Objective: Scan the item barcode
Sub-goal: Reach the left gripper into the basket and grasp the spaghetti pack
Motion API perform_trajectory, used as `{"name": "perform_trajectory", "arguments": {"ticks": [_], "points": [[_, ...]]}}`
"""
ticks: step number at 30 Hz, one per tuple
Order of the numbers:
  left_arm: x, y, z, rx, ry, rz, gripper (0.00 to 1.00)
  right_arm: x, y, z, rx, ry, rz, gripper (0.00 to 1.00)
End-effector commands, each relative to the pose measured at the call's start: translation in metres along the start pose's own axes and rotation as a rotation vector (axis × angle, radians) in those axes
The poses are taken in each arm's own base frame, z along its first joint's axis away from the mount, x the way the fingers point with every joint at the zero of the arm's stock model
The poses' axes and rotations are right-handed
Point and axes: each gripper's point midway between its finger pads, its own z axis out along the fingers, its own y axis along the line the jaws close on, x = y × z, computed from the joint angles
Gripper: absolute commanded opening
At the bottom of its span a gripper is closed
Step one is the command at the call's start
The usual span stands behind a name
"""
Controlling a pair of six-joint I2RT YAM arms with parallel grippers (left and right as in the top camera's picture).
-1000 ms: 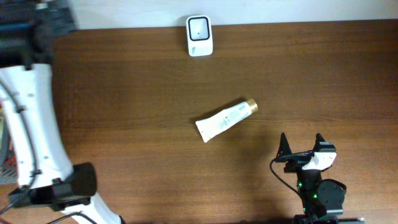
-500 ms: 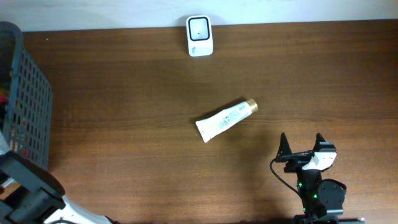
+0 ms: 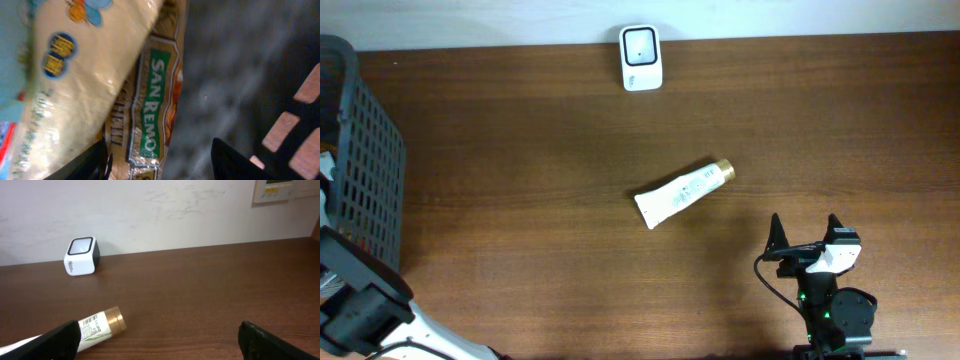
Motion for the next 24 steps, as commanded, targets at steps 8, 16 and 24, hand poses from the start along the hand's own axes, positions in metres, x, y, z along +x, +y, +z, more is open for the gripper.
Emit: {"name": "perform_trajectory", "arguments": {"ticks": [8,16,24], "points": [[-0.039,-0.011,-0.046,0.114,-0.030,-0.080,0.66,0.004,-0.001,0.000,0.004,0.005,0.003,0.99],[0.012,0.037,-0.001,0.011,0.184,-0.173,0.63,0.004,-0.001,0.000,0.004,0.005,0.003,0.99],[0.043,0.058,0.029,-0.107,0.249,-0.161,0.77,0.004,-0.001,0.000,0.004,0.005,0.003,0.99]]}}
